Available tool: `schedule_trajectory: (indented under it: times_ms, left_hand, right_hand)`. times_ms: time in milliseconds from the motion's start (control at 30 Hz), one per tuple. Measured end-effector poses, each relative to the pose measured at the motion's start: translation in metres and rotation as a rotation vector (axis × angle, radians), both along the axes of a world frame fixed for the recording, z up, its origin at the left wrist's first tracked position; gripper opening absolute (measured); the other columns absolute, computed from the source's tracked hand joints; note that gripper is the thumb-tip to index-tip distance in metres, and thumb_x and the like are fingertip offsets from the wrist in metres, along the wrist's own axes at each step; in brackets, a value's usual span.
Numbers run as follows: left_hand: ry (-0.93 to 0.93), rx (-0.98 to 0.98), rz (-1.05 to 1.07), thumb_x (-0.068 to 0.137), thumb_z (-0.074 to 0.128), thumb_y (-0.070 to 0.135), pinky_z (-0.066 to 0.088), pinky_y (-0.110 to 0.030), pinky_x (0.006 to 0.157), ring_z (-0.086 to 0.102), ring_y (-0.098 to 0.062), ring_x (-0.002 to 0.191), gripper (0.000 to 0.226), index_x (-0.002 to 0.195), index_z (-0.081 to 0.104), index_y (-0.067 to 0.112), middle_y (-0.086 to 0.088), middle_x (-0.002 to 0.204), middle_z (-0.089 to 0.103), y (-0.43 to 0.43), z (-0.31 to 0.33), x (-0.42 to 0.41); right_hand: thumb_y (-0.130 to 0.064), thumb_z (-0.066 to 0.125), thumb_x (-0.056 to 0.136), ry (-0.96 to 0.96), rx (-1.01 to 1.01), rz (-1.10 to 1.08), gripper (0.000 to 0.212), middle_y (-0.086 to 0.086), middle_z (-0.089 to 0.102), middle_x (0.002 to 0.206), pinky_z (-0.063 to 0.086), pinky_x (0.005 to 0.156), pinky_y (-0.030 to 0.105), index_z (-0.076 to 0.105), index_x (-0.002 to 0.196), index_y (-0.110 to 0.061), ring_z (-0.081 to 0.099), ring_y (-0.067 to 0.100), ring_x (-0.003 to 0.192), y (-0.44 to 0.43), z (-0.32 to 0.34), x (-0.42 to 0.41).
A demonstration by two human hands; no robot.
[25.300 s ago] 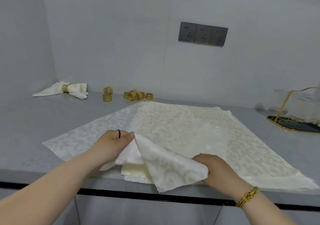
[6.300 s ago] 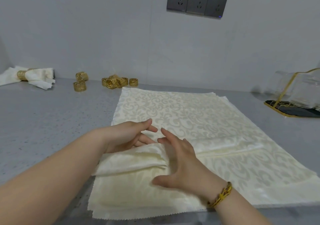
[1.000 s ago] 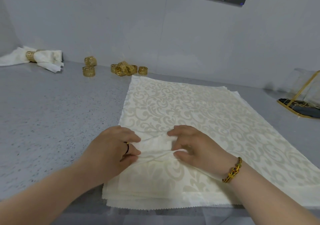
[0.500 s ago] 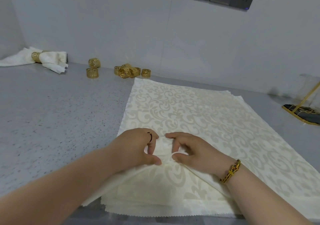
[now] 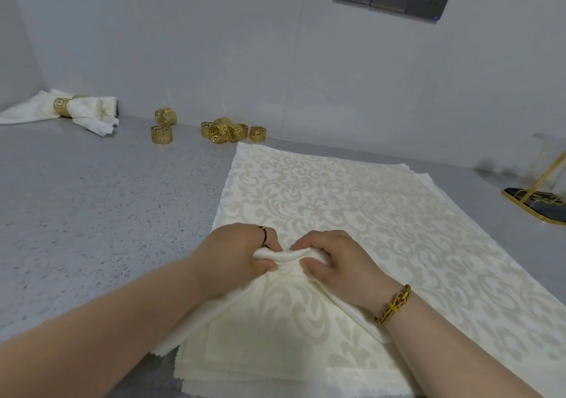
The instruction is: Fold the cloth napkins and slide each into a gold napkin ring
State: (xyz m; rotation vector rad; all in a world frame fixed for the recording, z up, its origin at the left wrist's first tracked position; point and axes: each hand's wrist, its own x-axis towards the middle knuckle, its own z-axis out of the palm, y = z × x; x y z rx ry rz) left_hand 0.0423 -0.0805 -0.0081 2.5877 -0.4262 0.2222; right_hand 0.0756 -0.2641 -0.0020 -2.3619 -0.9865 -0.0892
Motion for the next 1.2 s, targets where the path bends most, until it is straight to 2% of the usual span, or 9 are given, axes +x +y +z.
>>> schedule_trajectory:
  times_ms: [133,267,400,533,600,733,833,933,1200]
  left_hand:
    - [-0.019,0.054,-0.022,0.067,0.023,0.06,0.037,-0.015,0.086,0.054,-0.005,0.104,0.067,0.117,0.055,0.029,0.013,0.113,0.062,-0.004,-0.005,-0.007]
    - [-0.15,0.137,-0.01,0.094,0.04,0.037,0.032,-0.009,0.064,0.047,-0.005,0.084,0.031,0.121,0.051,0.026,0.02,0.077,0.048,-0.005,-0.003,-0.004]
    - [-0.358,0.286,-0.029,0.084,0.046,0.027,0.039,-0.01,0.055,0.063,-0.005,0.072,0.024,0.097,0.067,0.029,0.015,0.077,0.067,0.0,0.005,0.002]
    - [-0.237,0.177,-0.021,0.088,0.028,0.044,0.036,-0.015,0.069,0.057,-0.011,0.097,0.045,0.118,0.057,0.027,0.006,0.103,0.066,0.003,-0.006,0.01]
    - [-0.211,0.15,-0.019,0.078,0.022,0.05,0.033,-0.012,0.064,0.055,-0.005,0.085,0.056,0.116,0.057,0.027,0.008,0.094,0.065,0.005,-0.008,0.013]
    - [-0.117,0.004,0.023,0.092,0.048,0.035,0.035,-0.008,0.069,0.054,0.0,0.079,0.026,0.115,0.057,0.027,0.016,0.086,0.061,0.017,0.001,0.023]
    - [-0.154,-0.056,0.137,0.089,0.057,0.025,0.036,-0.008,0.066,0.057,-0.006,0.078,0.02,0.109,0.061,0.024,0.014,0.083,0.061,0.036,0.006,0.039]
    - [-0.101,-0.136,0.241,0.082,0.06,0.038,0.034,-0.013,0.061,0.058,-0.016,0.077,0.016,0.092,0.065,0.027,0.011,0.073,0.058,0.055,-0.004,0.059]
    - [-0.169,-0.102,0.317,0.088,0.057,0.032,0.035,-0.008,0.057,0.045,0.003,0.056,0.025,0.077,0.04,0.047,0.022,0.062,0.045,0.077,-0.02,0.08]
  right_hand:
    - [-0.013,0.057,0.084,0.01,-0.001,0.036,0.023,-0.022,0.058,0.095,0.018,0.089,-0.005,0.067,0.105,-0.012,0.046,-0.014,0.088,-0.003,-0.003,-0.002]
    - [-0.011,0.058,0.085,-0.015,0.005,-0.006,0.026,-0.017,0.055,0.102,0.007,0.096,-0.006,0.066,0.11,-0.013,0.048,-0.006,0.098,-0.005,-0.002,-0.008]
    - [-0.011,0.055,0.087,-0.063,0.001,-0.025,0.028,-0.006,0.064,0.11,0.005,0.098,-0.006,0.065,0.113,-0.013,0.049,-0.005,0.098,-0.002,0.0,-0.007]
    - [-0.011,0.055,0.089,0.016,-0.05,-0.058,0.029,-0.008,0.063,0.093,0.008,0.097,-0.006,0.062,0.116,-0.02,0.048,-0.003,0.083,0.001,0.0,-0.001]
    - [-0.014,0.057,0.088,0.099,-0.065,-0.046,0.029,-0.013,0.058,0.087,0.023,0.089,-0.003,0.063,0.115,-0.023,0.049,-0.005,0.077,0.002,0.004,0.0]
    - [-0.024,0.063,0.084,0.225,0.13,-0.095,0.023,-0.029,0.053,0.098,0.03,0.081,-0.006,0.063,0.107,-0.031,0.048,-0.018,0.091,-0.001,0.021,0.014]
    - [-0.023,0.059,0.087,0.21,0.23,-0.174,0.016,-0.02,0.056,0.103,0.03,0.081,-0.007,0.062,0.101,-0.03,0.049,-0.011,0.095,0.0,0.032,0.045]
    - [-0.016,0.056,0.09,0.164,0.188,-0.228,0.02,-0.012,0.058,0.104,0.037,0.084,0.001,0.065,0.108,-0.015,0.053,0.0,0.094,0.014,0.032,0.089]
    - [-0.017,0.051,0.093,0.138,-0.004,-0.293,0.032,0.004,0.055,0.129,0.034,0.095,0.02,0.055,0.123,-0.01,0.051,0.018,0.118,0.101,0.028,0.21]
